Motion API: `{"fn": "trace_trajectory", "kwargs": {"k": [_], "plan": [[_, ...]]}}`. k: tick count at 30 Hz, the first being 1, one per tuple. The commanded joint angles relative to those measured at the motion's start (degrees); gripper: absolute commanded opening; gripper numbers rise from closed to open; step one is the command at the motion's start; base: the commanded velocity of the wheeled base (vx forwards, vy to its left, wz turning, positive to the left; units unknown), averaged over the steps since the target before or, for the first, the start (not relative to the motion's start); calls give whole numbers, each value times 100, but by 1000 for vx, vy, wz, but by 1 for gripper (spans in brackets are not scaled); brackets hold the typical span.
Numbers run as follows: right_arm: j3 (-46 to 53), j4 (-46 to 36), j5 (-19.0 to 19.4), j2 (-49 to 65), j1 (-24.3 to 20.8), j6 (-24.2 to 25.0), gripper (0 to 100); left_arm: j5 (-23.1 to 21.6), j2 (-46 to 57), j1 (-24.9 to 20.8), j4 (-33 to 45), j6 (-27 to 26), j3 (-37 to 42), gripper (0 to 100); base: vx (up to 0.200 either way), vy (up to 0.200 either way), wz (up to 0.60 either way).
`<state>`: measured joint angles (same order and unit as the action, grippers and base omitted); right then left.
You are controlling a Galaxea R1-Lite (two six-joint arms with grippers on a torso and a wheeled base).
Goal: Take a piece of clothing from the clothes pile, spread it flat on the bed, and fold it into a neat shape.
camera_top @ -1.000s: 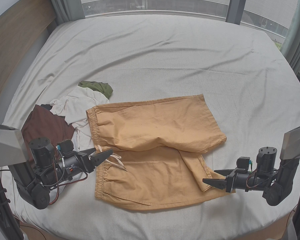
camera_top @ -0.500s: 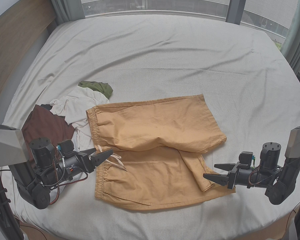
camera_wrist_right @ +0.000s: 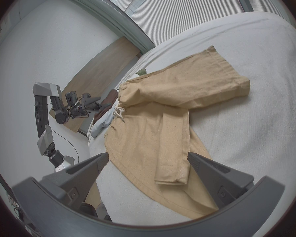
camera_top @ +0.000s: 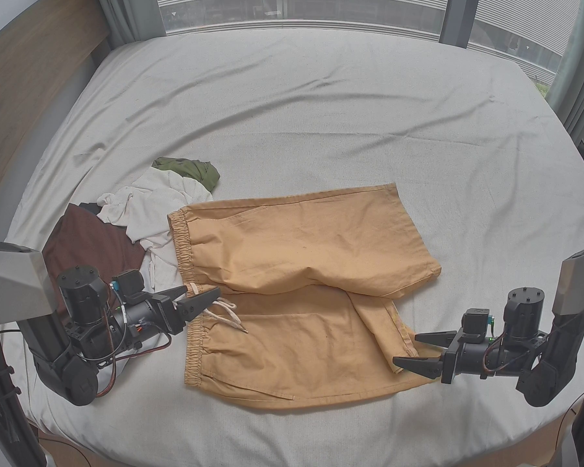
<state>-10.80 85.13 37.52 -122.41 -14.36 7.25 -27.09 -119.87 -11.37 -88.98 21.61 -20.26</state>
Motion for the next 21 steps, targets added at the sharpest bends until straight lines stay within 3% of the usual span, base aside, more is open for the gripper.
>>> {"fn": "trace_trajectory", "kwargs": {"k": [1,18,19,21], "plan": [[78,4,1,-240,39,-66,100,2,16,12,-14,1,-13,100,0,0,0],[105,48,-175,-486,-93,-101,100,2,25,39,-14,10,-57,100,0,0,0],[52,83,-184,-539,-84,-101,0,2,25,39,-14,10,-57,100,0,0,0],[25,101,-210,-556,-67,-101,0,2,25,39,-14,10,-57,100,0,0,0]]}}
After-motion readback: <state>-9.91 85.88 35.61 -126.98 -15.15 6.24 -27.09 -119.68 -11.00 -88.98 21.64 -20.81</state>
